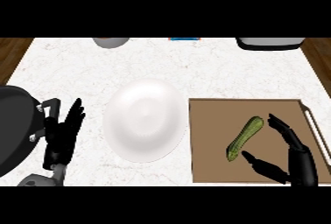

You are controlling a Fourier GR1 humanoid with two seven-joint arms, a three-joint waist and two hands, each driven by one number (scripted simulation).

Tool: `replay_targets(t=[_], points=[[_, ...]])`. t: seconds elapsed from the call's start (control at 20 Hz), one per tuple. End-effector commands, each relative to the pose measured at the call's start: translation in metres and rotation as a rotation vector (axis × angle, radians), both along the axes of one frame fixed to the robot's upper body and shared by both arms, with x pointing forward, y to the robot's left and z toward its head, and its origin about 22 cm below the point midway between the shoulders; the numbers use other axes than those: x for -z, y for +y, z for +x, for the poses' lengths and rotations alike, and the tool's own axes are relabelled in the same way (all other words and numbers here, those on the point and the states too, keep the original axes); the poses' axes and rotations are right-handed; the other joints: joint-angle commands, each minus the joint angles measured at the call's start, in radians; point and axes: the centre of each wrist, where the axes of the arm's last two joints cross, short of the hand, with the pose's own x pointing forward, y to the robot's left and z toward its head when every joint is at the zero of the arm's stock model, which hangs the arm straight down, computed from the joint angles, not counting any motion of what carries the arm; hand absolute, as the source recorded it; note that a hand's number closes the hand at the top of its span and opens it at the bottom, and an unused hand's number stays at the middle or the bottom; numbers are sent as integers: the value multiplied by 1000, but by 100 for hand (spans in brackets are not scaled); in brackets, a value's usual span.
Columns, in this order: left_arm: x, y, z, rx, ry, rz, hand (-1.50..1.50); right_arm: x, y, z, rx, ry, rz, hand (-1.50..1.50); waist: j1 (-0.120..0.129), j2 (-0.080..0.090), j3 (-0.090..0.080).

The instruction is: Pick the squash from the tray and place it in the plate

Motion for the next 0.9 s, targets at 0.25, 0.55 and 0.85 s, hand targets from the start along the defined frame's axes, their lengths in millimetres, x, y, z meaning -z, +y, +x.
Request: replay_targets(t=[0.25, 0.55, 0.85], points=[[-8, 0, 3, 23, -6, -1, 0, -53, -30, -7, 37, 240, -440, -150, 15, -1, -5], [10, -19, -3, 14, 6, 10, 0, -88, -10, 7, -91, 501, -527, -150, 21, 2, -3], [6, -15, -6, 16, -3, 19, 0, -101, 3, 37, -169, 673, -539, -150, 28, 2, -1]])
